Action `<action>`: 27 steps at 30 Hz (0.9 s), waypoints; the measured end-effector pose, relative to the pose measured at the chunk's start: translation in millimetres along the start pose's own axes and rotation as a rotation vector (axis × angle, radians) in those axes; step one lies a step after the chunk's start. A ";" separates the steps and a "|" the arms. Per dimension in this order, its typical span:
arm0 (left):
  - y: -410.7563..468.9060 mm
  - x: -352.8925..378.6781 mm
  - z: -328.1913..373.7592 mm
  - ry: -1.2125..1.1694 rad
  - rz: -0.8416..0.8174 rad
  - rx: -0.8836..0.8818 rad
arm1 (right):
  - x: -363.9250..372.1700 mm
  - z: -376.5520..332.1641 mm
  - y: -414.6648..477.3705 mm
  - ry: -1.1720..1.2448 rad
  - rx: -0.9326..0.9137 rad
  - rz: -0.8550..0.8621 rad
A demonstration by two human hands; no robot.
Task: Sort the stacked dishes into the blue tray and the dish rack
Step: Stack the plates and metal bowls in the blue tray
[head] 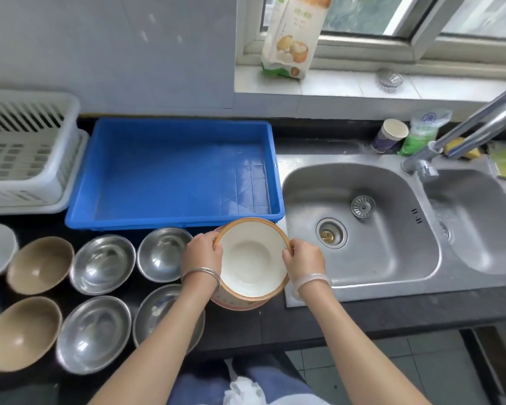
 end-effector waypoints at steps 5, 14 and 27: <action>10.8 -5.7 29.8 -0.022 -0.040 0.035 | -32.0 13.7 4.3 0.088 0.055 0.058; -15.6 27.8 86.9 -0.098 -0.187 0.132 | -74.0 77.0 0.8 0.058 0.200 0.145; -68.1 87.9 90.7 -0.018 -0.308 0.151 | -51.0 149.8 -19.3 0.077 0.381 0.089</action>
Point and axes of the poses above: each hand's wrist, its own y-axis towards the middle knuckle, its own x-axis out of the palm, z = x × y, the point moved 2 cm from there along y, towards the middle knuckle, and after that the axes turned 15 degrees about z, right-handed, at the moved point
